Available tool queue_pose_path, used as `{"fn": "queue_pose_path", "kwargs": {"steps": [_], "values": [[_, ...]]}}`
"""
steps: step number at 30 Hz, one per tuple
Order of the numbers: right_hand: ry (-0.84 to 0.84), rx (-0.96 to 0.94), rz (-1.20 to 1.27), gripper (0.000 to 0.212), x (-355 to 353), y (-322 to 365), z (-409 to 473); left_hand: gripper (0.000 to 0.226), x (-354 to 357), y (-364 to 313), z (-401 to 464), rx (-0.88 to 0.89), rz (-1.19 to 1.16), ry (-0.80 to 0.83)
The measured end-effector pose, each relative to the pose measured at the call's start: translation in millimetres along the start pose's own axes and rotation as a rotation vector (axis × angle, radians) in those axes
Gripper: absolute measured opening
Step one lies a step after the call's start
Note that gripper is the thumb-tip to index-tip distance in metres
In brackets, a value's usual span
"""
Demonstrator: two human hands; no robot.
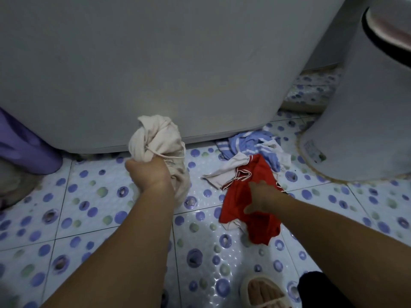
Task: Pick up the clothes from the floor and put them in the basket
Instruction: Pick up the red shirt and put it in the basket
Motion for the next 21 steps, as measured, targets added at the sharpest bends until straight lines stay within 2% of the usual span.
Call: {"fn": "queue_pose_path", "kwargs": {"steps": [2, 4, 5, 8, 11, 14, 16, 17, 21], "values": [[0.046, 0.103, 0.016, 0.115, 19, -5, -1, 0.052, 6, 5, -3, 0.012, 0.056, 0.055], [0.075, 0.198, 0.007, 0.117, 29, -6, -2, 0.051, 15, 11, -1, 0.012, 0.078, 0.111], [0.071, 0.226, -0.017, 0.109, 31, -4, -4, 0.051, 18, 13, 0, 0.022, 0.100, 0.137], [0.064, 0.214, -0.001, 0.063, 44, -10, 2, 0.046, 29, 15, 1, 0.045, 0.166, 0.202], [-0.007, -0.019, 0.104, 0.039, 38, -14, 7, 0.047, 36, 15, 1, 0.061, 0.214, 0.254], [-0.152, -0.046, 0.482, 0.027, 4, -12, 2, 0.045, 34, 10, -4, 0.085, 0.233, 0.272], [-0.195, -0.028, 0.901, 0.006, -19, -6, -3, 0.041, 29, 5, -10, 0.113, 0.228, 0.280], [-0.178, -0.031, 1.100, 0.004, -30, 1, -8, 0.039, 24, 2, -14, 0.128, 0.223, 0.290], [-0.109, -0.136, 1.497, 0.016, -78, 40, -35, 0.020, 0, -13, -34, 0.190, 0.225, 0.320]]}}
Point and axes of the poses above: each hand's wrist, its own z-axis towards the middle knuckle, its own x-axis out of the palm, y = z × x, the point moved 4 cm from there along z, towards the middle knuckle, and after that the axes turned 10 degrees about z, right-handed, at the moved point
